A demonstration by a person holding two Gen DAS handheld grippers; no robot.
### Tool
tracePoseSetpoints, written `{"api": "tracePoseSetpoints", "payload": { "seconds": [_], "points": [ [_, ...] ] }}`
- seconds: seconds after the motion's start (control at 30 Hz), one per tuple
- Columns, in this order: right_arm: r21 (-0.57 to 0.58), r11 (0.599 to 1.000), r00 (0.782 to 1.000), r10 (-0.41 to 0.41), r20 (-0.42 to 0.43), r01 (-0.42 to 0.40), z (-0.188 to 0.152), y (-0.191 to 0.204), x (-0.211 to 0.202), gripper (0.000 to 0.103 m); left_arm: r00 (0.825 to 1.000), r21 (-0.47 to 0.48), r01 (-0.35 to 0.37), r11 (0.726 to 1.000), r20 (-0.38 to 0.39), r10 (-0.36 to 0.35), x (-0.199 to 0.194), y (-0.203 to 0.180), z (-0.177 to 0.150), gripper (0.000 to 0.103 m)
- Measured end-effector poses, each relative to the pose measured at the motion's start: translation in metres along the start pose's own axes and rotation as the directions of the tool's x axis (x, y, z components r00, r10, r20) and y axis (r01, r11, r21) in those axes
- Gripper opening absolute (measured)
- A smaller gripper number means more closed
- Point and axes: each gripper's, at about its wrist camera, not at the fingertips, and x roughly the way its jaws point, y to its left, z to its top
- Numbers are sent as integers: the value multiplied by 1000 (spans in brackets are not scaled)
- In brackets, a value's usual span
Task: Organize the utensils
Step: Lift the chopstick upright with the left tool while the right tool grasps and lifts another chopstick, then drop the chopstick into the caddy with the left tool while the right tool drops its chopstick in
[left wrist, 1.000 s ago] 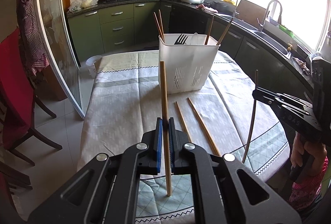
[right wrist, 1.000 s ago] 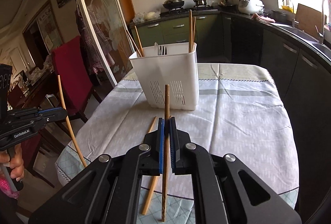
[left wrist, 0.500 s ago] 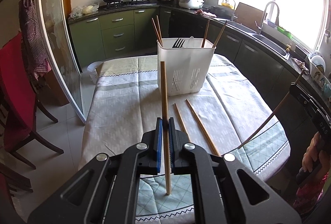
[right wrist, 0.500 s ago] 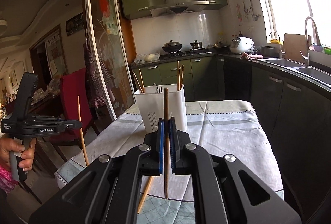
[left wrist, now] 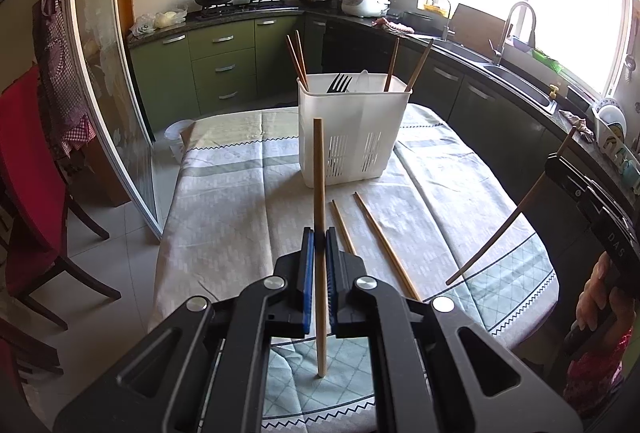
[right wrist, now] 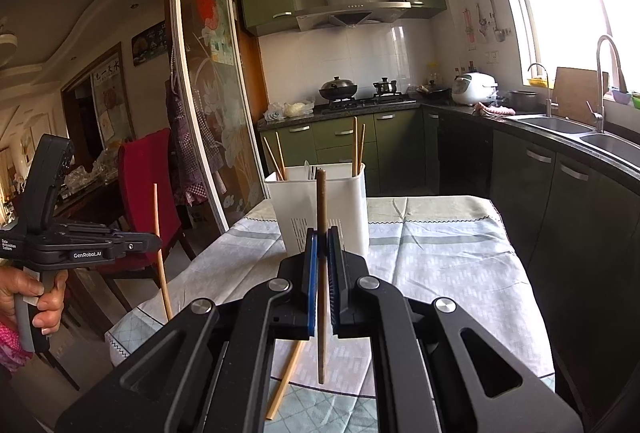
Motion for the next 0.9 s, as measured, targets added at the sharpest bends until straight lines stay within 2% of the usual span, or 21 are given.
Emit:
{"api": "tracePoseSetpoints", "payload": {
  "seconds": [0.53, 0.7, 0.9],
  "points": [
    [-54, 998, 999, 37, 7, -36, 19, 20, 15, 6, 999, -7, 11, 1000, 43, -10, -12, 0, 12, 6],
    [-65, 997, 998, 51, 29, -50, 40, 21, 22, 6, 998, -14, 35, 999, 57, -35, -21, 2, 32, 6],
    [-69, 996, 994, 65, 83, -60, 83, 21, 37, 6, 993, 10, 55, 998, 105, -56, -34, -3, 76, 6]
  ]
}}
